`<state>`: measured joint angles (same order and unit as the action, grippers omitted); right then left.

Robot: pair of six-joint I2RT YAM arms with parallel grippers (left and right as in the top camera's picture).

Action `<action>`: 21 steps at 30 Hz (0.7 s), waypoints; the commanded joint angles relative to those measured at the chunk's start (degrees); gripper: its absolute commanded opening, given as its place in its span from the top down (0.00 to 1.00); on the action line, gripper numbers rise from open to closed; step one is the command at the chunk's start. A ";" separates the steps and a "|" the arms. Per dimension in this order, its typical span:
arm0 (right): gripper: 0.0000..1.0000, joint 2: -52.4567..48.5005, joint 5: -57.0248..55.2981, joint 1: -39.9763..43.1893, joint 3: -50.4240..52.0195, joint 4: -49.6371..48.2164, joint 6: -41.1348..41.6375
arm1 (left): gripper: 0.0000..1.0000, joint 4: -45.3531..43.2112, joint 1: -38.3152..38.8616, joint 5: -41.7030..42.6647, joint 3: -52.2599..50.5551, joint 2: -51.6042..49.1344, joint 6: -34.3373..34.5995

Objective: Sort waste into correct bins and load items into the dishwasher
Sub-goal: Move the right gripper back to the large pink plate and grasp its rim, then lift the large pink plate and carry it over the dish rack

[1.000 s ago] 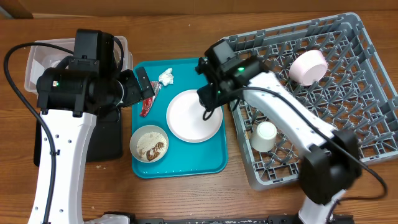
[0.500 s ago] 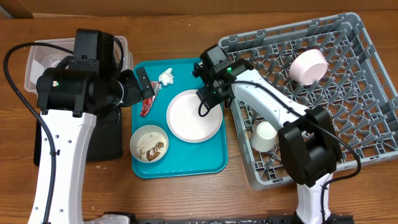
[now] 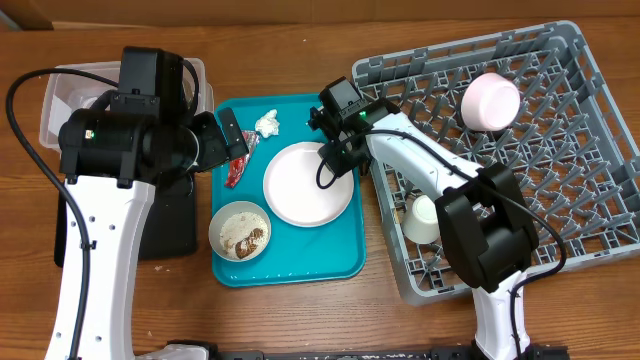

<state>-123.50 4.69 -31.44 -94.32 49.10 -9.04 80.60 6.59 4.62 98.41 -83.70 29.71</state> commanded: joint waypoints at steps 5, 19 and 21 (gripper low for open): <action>0.67 -2.64 2.05 0.66 0.42 2.71 1.57 | 0.00 -0.02 -0.15 -0.59 0.74 -0.20 0.52; 0.61 -2.64 2.08 0.24 0.42 -0.35 1.07 | 0.00 -0.02 -0.15 -0.59 0.74 -0.20 0.55; 0.64 -2.64 2.08 -0.31 0.42 1.75 1.07 | 0.00 -0.02 -0.15 -0.59 0.74 -0.20 0.52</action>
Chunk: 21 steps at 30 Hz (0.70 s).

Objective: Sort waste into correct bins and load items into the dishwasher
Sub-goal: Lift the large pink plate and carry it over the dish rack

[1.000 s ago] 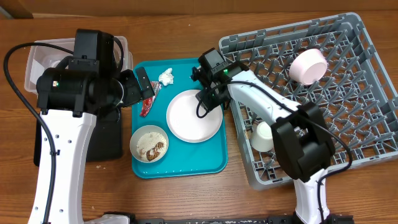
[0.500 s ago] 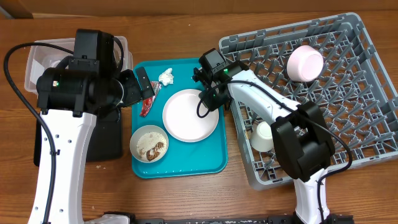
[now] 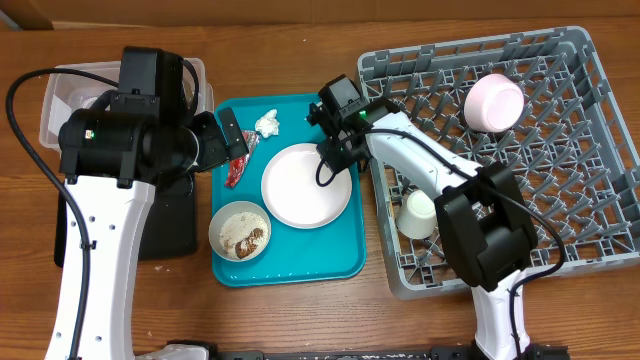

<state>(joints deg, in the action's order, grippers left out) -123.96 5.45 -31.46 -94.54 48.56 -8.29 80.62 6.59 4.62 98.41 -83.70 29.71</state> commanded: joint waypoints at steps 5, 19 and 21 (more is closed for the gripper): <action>0.63 -2.19 1.29 -1.49 0.63 5.38 -1.18 | 0.00 -0.04 -0.15 -0.59 0.74 -0.20 0.52; 0.96 -1.95 -1.57 -1.53 -3.23 5.27 1.49 | 0.00 -0.04 -0.15 -0.59 0.74 -0.20 0.55; 0.96 -1.73 -2.21 -1.53 -5.40 7.15 2.34 | 0.00 -0.04 -0.15 -0.59 0.74 -0.20 0.55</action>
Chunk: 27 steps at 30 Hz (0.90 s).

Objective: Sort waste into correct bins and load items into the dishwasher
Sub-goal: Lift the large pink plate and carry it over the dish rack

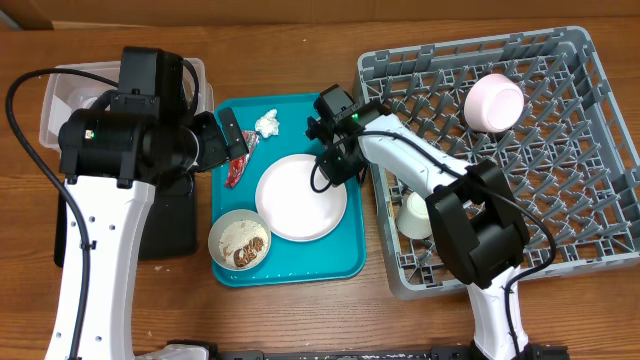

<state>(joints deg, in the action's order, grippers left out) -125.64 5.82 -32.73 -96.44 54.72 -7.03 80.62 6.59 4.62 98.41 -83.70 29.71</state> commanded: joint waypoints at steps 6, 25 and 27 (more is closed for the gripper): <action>0.96 1.95 -9.68 -0.26 -10.99 5.18 7.08 | 0.00 -0.04 -0.15 -0.59 0.74 -0.20 0.52; 0.96 17.55 -35.65 7.52 -23.34 11.45 24.22 | 0.00 -0.04 -0.15 -0.59 0.74 -0.20 0.52; 0.96 20.06 -39.41 10.19 -23.34 12.35 26.29 | 0.00 -0.04 -0.15 -0.59 0.74 -0.20 0.55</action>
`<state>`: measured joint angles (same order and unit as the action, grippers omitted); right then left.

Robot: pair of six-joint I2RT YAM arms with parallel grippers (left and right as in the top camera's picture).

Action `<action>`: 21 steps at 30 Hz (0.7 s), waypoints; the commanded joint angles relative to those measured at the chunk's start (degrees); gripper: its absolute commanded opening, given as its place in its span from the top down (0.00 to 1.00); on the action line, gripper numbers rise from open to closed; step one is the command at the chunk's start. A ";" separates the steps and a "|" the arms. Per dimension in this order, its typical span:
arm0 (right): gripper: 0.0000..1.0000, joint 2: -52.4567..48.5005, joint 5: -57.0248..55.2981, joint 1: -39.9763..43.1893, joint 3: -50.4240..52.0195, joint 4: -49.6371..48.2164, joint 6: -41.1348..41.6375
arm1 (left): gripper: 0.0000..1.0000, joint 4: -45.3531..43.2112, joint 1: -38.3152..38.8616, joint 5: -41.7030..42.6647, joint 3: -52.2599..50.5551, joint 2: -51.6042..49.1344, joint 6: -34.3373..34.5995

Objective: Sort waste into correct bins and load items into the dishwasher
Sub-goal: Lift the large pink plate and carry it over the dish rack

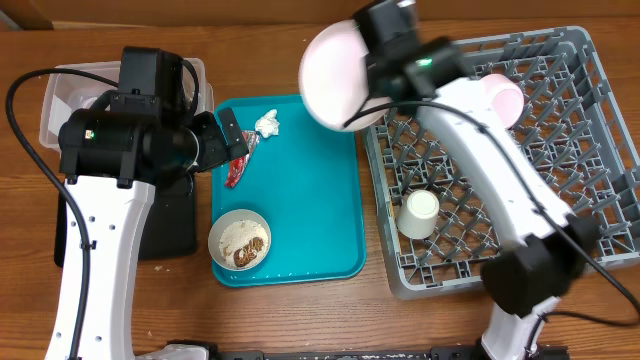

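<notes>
My right gripper (368, 92) is shut on the rim of a white plate (335, 75), held high above the tray's far right corner, next to the grey dish rack (560, 200). The teal tray (310, 200) holds a bowl with food scraps (240, 237), a crumpled white paper (267, 123) and a red wrapper (236, 170). Over the tray's left edge, just above the wrapper, my left gripper (228, 138) looks open. In the rack are a white cup (418, 213) and a pink bowl (503, 100), the bowl partly behind my right arm.
A clear plastic bin (55, 100) stands at the far left. A black bin (170, 225) lies beside the tray under my left arm. The rack's upright tines fill the right side of the table.
The white plate has left the tray and is now held high in my right gripper near the rack's left edge. The left arm, bowl, paper and wrapper are unchanged.
The plate lay in the middle of the tray with my right gripper at its upper right rim. Over the following moments the plate shifted slightly left and forward, the gripper still at its rim. Now the plate is raised off the tray. The left arm stayed still.
</notes>
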<state>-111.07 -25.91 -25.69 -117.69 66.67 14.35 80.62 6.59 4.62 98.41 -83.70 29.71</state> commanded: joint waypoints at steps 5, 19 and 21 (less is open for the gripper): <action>0.96 7.67 -18.71 10.62 -2.08 4.20 7.17 | 0.00 -0.04 -0.15 -0.59 0.74 -0.20 0.52; 0.96 7.45 -21.88 17.00 9.84 5.79 9.92 | 0.00 -0.04 -0.02 -0.59 0.74 -0.20 0.52; 0.96 7.45 -21.88 16.20 12.70 5.33 9.94 | 0.00 -0.04 -0.11 -0.61 0.74 -0.20 0.52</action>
<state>-104.09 -46.41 -8.08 -108.20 72.77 22.98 80.60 6.59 4.62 98.41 -83.70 29.71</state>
